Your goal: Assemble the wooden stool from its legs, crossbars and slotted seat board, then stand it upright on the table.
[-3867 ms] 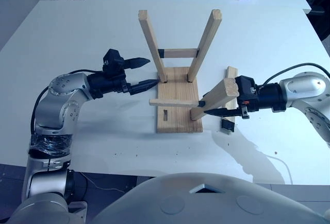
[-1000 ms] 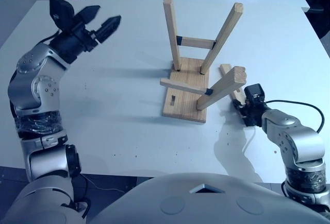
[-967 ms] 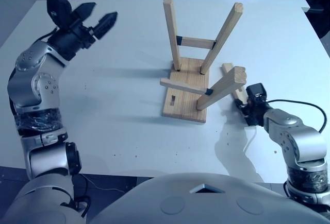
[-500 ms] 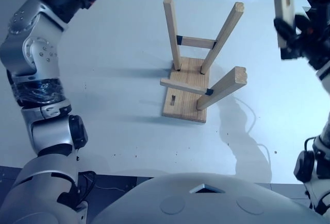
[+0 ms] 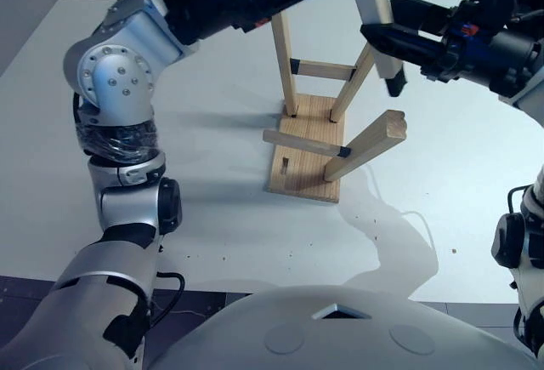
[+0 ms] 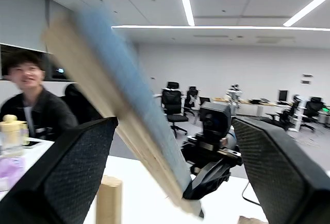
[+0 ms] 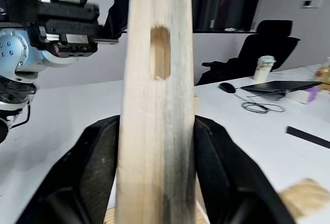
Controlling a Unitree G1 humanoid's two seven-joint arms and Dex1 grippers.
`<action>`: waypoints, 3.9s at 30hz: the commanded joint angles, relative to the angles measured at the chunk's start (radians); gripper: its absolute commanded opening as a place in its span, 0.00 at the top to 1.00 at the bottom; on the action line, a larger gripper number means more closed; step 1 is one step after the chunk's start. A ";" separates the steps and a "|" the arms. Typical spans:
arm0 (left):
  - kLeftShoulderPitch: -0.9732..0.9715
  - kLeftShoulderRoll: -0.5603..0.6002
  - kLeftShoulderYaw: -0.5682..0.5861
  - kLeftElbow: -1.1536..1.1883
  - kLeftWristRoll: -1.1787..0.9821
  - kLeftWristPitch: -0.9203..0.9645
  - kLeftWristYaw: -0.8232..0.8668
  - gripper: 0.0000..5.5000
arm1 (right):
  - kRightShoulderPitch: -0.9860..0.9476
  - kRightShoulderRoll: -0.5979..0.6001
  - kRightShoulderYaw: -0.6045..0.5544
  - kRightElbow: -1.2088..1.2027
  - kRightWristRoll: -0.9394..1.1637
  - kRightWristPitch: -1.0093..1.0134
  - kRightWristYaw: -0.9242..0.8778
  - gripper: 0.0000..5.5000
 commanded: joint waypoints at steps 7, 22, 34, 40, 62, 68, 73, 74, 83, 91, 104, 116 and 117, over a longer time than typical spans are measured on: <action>0.041 0.011 -0.062 -0.072 -0.004 0.028 -0.066 0.26 | -0.009 -0.036 0.041 -0.042 0.064 -0.017 0.078 0.63; 0.092 0.055 -0.090 -0.096 0.047 -0.012 -0.151 0.26 | -0.180 -0.182 0.229 0.160 -0.077 -0.137 0.378 0.63; 0.118 0.048 -0.110 -0.127 0.062 -0.035 -0.150 0.26 | -0.328 -0.209 0.384 0.280 -0.197 -0.195 0.626 0.63; 0.153 0.070 -0.111 -0.152 0.070 -0.043 -0.165 0.26 | -0.360 -0.219 0.388 0.314 -0.231 -0.203 0.683 0.63; 0.154 0.066 -0.132 -0.138 0.099 -0.038 -0.126 0.54 | -0.368 -0.207 0.424 0.332 -0.308 -0.238 0.753 0.63; 0.161 0.071 -0.148 -0.137 0.121 -0.044 -0.122 0.60 | -0.374 -0.202 0.429 0.332 -0.325 -0.250 0.757 0.63; 0.159 0.074 -0.152 -0.128 0.128 -0.050 -0.121 0.60 | -0.373 -0.208 0.430 0.343 -0.344 -0.273 0.760 0.63; 0.160 0.075 -0.152 -0.127 0.129 -0.051 -0.123 0.60 | -0.372 -0.209 0.430 0.345 -0.348 -0.278 0.760 0.63; 0.158 0.081 -0.150 -0.113 0.129 -0.052 -0.135 0.60 | -0.364 -0.212 0.425 0.342 -0.356 -0.290 0.761 0.63; 0.172 0.088 -0.140 -0.120 0.127 -0.052 -0.136 0.60 | -0.370 -0.226 0.425 0.347 -0.364 -0.299 0.786 0.63; 0.207 0.098 -0.153 -0.145 0.150 -0.073 -0.126 0.60 | -0.377 -0.237 0.427 0.342 -0.372 -0.298 0.819 0.63; 0.204 0.091 -0.153 -0.136 0.169 -0.080 -0.118 0.60 | -0.353 -0.226 0.462 0.364 -0.477 -0.369 0.766 0.47; 0.203 0.091 -0.153 -0.135 0.170 -0.081 -0.118 0.60 | -0.346 -0.233 0.464 0.370 -0.493 -0.388 0.768 0.47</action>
